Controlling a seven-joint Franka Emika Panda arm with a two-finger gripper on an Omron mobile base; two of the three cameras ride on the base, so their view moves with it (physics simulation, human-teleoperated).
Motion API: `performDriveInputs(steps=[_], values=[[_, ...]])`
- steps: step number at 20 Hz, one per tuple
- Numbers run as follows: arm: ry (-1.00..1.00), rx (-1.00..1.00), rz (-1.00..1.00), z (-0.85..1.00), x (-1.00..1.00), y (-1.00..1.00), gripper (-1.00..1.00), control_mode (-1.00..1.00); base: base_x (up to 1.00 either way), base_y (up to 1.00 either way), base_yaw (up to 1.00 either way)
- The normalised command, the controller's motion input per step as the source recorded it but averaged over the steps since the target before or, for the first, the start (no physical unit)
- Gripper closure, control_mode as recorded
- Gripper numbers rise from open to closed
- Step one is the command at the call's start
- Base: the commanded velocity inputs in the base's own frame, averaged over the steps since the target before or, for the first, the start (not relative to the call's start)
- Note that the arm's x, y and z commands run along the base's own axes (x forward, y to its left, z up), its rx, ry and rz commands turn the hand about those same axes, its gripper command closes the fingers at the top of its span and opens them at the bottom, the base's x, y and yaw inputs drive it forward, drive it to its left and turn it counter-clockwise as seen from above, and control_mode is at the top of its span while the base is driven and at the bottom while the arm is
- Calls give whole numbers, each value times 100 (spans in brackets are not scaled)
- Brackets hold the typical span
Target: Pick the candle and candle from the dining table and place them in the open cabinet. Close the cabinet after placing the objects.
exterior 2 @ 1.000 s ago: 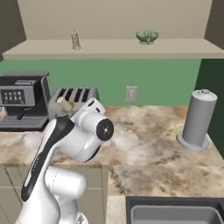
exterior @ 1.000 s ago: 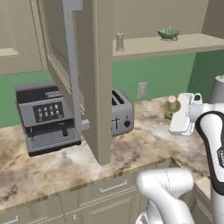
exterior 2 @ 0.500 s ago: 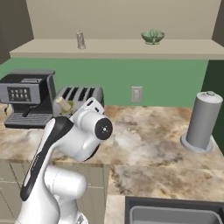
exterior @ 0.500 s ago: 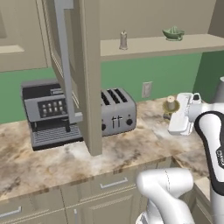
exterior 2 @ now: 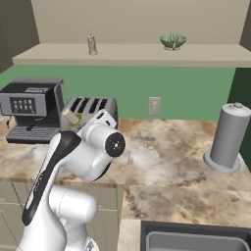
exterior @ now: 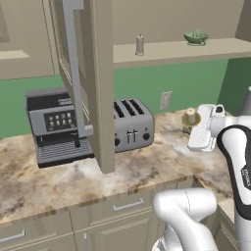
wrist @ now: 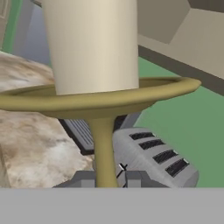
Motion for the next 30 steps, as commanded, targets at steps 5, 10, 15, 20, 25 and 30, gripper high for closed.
performDriveInputs(steps=[5, 10, 15, 20, 25, 30], values=[[-5, 0, 2, 7, 4, -10, 100, -100, 2, -3, 1], [0, 0, 0, 38, 24, 0, 100, -100, 0, 0, 0], [6, 0, 1, 52, 8, 0, 100, -100, 0, 0, 0], [10, 0, 1, 51, -1, -17, 100, -100, 0, 0, 0], [1, 6, 3, 13, -20, -7, 100, -100, 0, 0, 0], [-1, 13, 0, 24, -29, -8, 100, -100, 0, 0, 0]])
